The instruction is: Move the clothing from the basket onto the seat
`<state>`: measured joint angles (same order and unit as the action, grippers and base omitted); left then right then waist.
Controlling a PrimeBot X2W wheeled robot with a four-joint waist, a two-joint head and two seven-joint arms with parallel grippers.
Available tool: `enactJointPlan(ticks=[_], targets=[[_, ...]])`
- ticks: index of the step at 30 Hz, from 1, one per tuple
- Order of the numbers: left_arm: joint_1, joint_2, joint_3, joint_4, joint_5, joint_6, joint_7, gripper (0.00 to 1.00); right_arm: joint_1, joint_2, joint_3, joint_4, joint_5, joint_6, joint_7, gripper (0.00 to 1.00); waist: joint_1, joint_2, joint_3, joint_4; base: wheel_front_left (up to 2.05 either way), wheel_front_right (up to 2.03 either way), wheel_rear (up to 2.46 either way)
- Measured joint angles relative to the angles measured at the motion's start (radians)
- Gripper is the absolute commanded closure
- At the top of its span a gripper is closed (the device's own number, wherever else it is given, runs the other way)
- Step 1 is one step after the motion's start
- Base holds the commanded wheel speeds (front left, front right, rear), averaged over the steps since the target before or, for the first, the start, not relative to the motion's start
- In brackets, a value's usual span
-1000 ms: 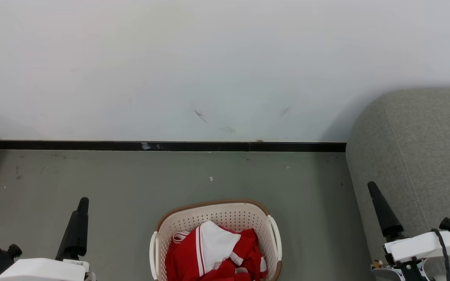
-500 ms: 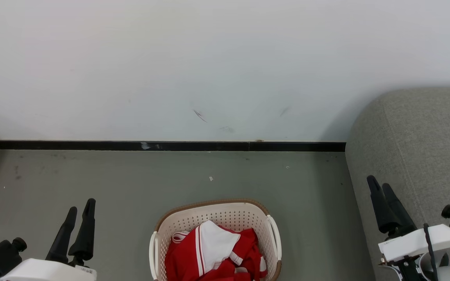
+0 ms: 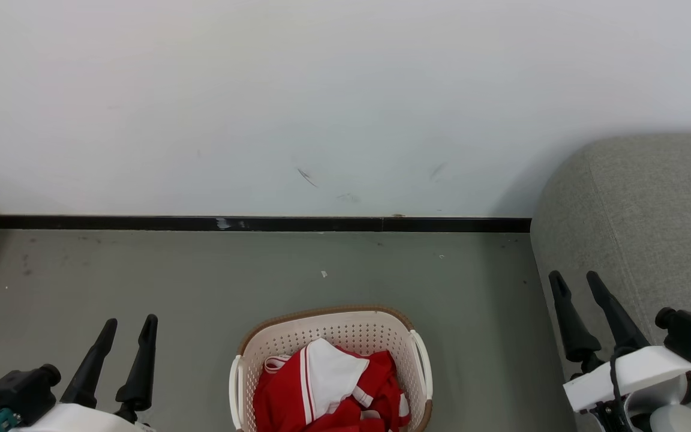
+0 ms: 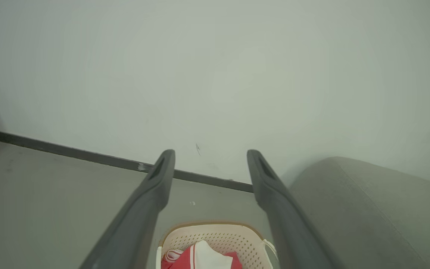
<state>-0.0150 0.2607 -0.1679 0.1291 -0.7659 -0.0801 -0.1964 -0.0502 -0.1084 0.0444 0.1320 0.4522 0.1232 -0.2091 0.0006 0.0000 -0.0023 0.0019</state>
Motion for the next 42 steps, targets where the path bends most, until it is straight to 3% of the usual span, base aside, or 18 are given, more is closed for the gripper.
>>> enactJointPlan(ticks=[16, 42], targets=[[-0.012, 0.002, -0.035, 0.004, 0.2, 0.031, -0.053, 0.0, -0.001, 0.047, -0.036, -0.03, -0.313, 0.0, -0.039, 0.0, -0.0001, 0.0, 0.001, 0.001, 0.0, 0.0, 0.0], [-0.02, -0.041, 0.008, 0.019, 0.205, 0.031, -0.053, 0.0, -0.001, 0.065, -0.053, -0.029, -0.329, 0.0, -0.039, 0.0, -0.0003, 0.0, 0.01, -0.002, 0.0, 0.0, 0.0]])
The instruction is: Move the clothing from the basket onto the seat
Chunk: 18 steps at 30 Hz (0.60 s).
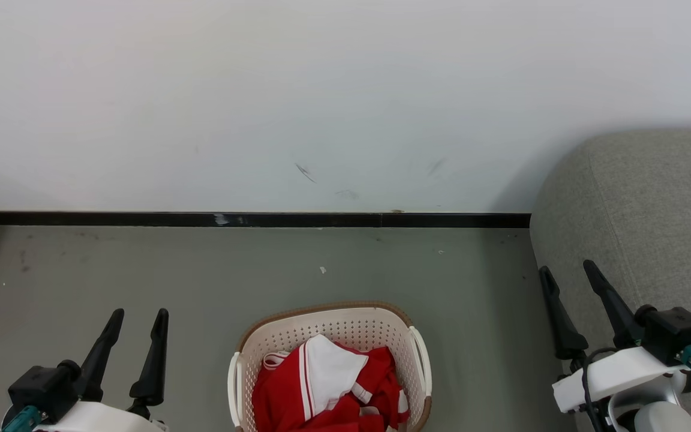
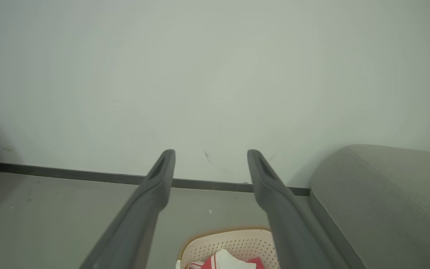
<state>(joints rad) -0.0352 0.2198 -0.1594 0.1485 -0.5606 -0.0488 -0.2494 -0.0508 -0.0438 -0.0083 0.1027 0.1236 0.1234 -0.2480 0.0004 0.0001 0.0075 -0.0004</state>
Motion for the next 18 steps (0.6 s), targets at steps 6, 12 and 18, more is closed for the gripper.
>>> enactJointPlan(ticks=[6, 12, 18], targets=[[0.0, 0.001, 0.001, 0.008, 0.002, -0.008, 0.0, 0.0, 0.0, 0.0, -0.002, -0.001, 0.001, 0.0, 0.0, 0.0, 0.0, 0.0, 0.009, -0.003, 0.0, 0.0, 0.0], [0.0, 0.001, 0.006, 0.013, 0.006, -0.016, 0.0, 0.0, 0.0, 0.0, 0.001, -0.01, 0.023, 0.0, 0.0, 0.0, 0.0, 0.0, 0.029, -0.009, 0.0, 0.0, 0.0], [-0.001, 0.001, 0.006, 0.017, 0.007, -0.025, 0.0, 0.0, 0.001, 0.0, 0.01, -0.028, 0.036, 0.0, 0.0, 0.0, 0.0, 0.0, 0.054, -0.017, 0.0, 0.0, 0.0]])
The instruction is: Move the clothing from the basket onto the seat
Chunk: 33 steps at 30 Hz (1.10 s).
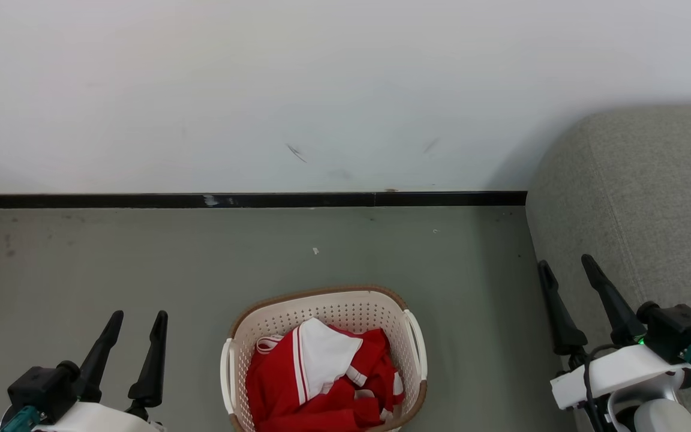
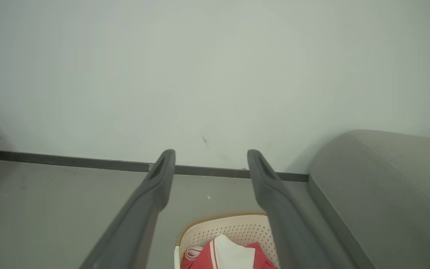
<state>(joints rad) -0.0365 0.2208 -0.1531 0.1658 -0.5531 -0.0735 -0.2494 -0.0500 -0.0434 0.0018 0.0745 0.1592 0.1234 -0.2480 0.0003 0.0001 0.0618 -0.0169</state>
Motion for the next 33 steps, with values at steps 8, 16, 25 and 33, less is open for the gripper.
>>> enactJointPlan(ticks=[8, 16, 25, 33], targets=[[-0.033, 0.001, 0.0, 0.003, 0.001, -0.01, 0.0, 0.0, 0.0, 0.0, 0.005, -0.022, 0.007, 0.0, 0.0, 0.0, 0.0, 0.0, 0.046, -0.013, 0.0, 0.0, 0.0], [-0.063, 0.002, -0.002, 0.014, -0.001, -0.019, 0.0, 0.0, -0.004, 0.0, 0.009, -0.046, 0.027, 0.0, 0.0, 0.0, 0.0, 0.0, 0.1, -0.029, 0.0, 0.0, 0.0], [-0.098, 0.011, -0.011, 0.028, -0.008, -0.033, 0.0, 0.0, -0.031, 0.0, 0.009, -0.079, 0.028, 0.0, 0.0, 0.0, 0.0, 0.0, 0.169, -0.048, 0.0, 0.0, 0.0], [-0.134, 0.035, -0.036, 0.048, -0.008, -0.041, 0.0, 0.0, -0.04, 0.0, 0.008, -0.109, 0.035, 0.0, 0.0, 0.0, -0.0001, 0.0, 0.235, -0.063, 0.0, 0.0, 0.0]])
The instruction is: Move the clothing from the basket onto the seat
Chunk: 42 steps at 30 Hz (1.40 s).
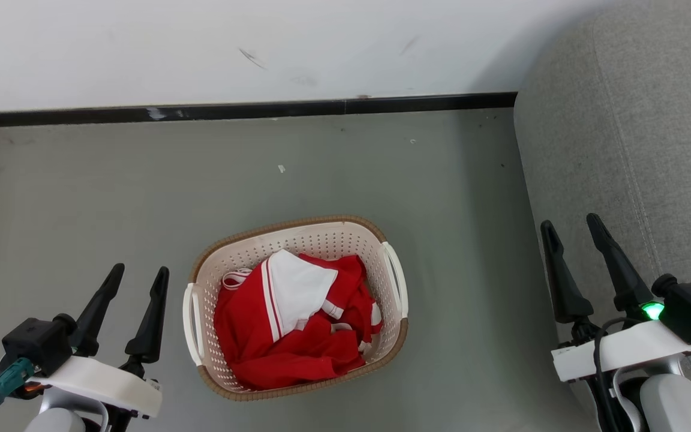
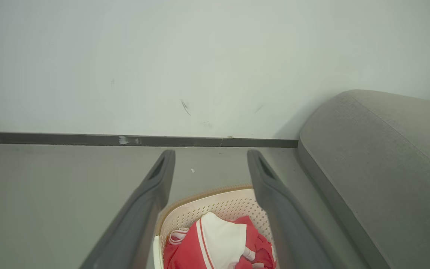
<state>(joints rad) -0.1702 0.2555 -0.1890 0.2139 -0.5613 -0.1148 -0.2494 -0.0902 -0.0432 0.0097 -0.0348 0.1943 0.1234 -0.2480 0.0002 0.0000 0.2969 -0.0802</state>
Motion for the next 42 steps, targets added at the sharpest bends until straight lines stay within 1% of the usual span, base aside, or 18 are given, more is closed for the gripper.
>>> enactJointPlan(ticks=[6, 12, 26, 34, 42], targets=[[-0.03, 0.005, -0.017, 0.013, -0.007, -0.003, 0.0, 0.0, -0.002, 0.0, 0.006, -0.022, 0.002, 0.0, 0.0, 0.0, 0.0, 0.0, 0.051, -0.012, 0.0, 0.0, 0.0], [-0.068, 0.023, -0.03, 0.036, -0.007, -0.004, 0.0, 0.0, -0.026, 0.0, 0.007, -0.042, 0.008, 0.0, 0.0, 0.0, 0.0, 0.0, 0.1, -0.027, 0.0, 0.0, 0.0], [-0.15, 0.045, -0.105, 0.081, 0.009, -0.012, 0.021, 0.0, -0.062, 0.0, 0.026, -0.077, 0.021, 0.0, -0.003, 0.0, 0.0, 0.0, 0.203, -0.059, 0.0, 0.0, 0.0], [-0.206, 0.068, -0.146, 0.104, 0.018, -0.012, 0.03, 0.0, -0.078, 0.0, 0.028, -0.094, 0.044, 0.0, -0.004, 0.0, -0.0001, 0.0, 0.265, -0.08, 0.0, 0.0, 0.0], [-0.249, 0.076, -0.186, 0.144, 0.018, -0.012, 0.066, 0.0, -0.089, 0.0, 0.039, -0.116, 0.062, 0.0, -0.005, 0.0, 0.0, 0.0, 0.324, -0.103, 0.0, 0.0, 0.0]])
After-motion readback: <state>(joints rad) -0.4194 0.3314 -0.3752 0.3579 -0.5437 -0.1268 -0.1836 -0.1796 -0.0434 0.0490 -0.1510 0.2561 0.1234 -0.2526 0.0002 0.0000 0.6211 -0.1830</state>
